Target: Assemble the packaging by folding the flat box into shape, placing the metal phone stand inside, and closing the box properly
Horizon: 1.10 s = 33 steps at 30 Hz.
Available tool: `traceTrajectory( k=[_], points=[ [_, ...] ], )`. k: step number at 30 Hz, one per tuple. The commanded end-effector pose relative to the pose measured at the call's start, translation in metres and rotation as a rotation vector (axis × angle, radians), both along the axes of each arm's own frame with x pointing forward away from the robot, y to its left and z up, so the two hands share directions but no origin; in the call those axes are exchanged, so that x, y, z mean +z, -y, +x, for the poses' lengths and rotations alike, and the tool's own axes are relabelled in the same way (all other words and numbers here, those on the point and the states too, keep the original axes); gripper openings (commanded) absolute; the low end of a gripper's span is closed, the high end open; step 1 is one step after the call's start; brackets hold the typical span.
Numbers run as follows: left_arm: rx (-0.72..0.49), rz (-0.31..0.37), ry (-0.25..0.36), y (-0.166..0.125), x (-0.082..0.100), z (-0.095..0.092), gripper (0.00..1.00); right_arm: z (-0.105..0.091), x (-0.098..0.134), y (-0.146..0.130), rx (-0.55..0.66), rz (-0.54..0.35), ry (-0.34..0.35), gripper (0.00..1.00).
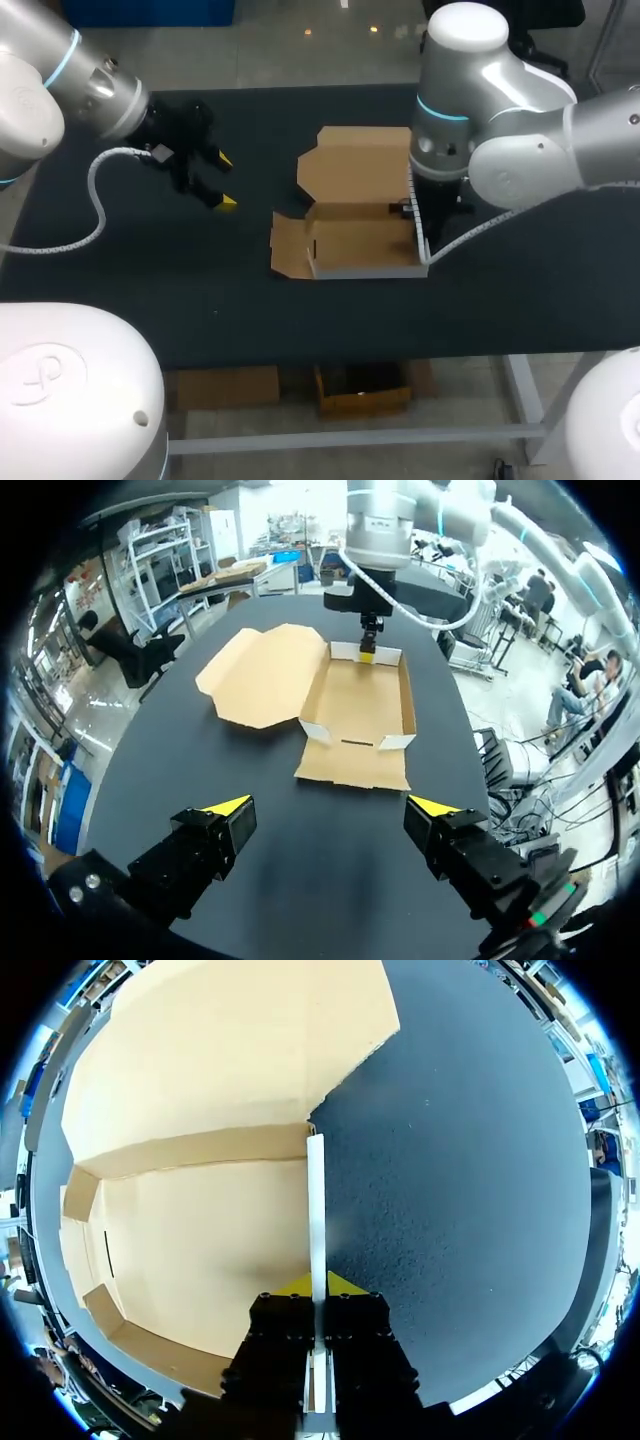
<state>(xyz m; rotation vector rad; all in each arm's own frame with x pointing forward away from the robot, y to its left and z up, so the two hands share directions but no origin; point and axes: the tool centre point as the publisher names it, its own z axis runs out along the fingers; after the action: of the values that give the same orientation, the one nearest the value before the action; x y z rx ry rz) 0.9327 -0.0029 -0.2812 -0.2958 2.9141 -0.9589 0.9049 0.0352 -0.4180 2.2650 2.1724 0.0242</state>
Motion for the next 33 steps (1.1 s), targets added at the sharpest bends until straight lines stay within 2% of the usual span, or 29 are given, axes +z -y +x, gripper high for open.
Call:
traceTrajectory(
  k=[1, 5, 10, 14, 16, 18, 19, 33],
  points=[
    [0.284, 0.053, -0.125, 0.003, -0.003, -0.014, 1.0, 0.0, 0.0, 0.0, 0.0, 0.0, -0.001, 0.0],
    [0.416, 0.018, -0.205, 0.001, -0.011, -0.022, 1.0, 0.0, 0.0, 0.0, 0.0, 0.0, -0.001, 0.0],
    [0.603, 0.03, -0.264, 0.008, -0.024, -0.027, 1.0, 0.0, 0.0, 0.0, 0.0, 0.0, -0.001, 0.0],
    [0.724, 0.01, -0.353, 0.017, -0.037, -0.032, 1.0, 0.0, 0.0, 0.0, 0.0, 0.0, -0.001, 0.0],
    [0.78, 0.005, -0.418, 0.021, -0.043, -0.034, 1.0, 0.0, 0.0, 0.0, 0.0, 0.0, -0.001, 0.0],
    [0.811, 0.02, -0.455, 0.024, -0.047, -0.035, 1.0, 0.0, 0.0, 0.0, 0.0, 0.0, -0.001, 0.0],
    [0.816, 0.036, -0.463, 0.025, -0.048, -0.036, 1.0, 0.0, 0.0, 0.0, 0.0, 0.0, -0.001, 0.0],
    [0.816, 0.036, -0.463, 0.025, -0.048, -0.036, 1.0, 0.0, 0.0, 0.0, 0.0, 0.0, -0.001, 0.0]
  ],
)
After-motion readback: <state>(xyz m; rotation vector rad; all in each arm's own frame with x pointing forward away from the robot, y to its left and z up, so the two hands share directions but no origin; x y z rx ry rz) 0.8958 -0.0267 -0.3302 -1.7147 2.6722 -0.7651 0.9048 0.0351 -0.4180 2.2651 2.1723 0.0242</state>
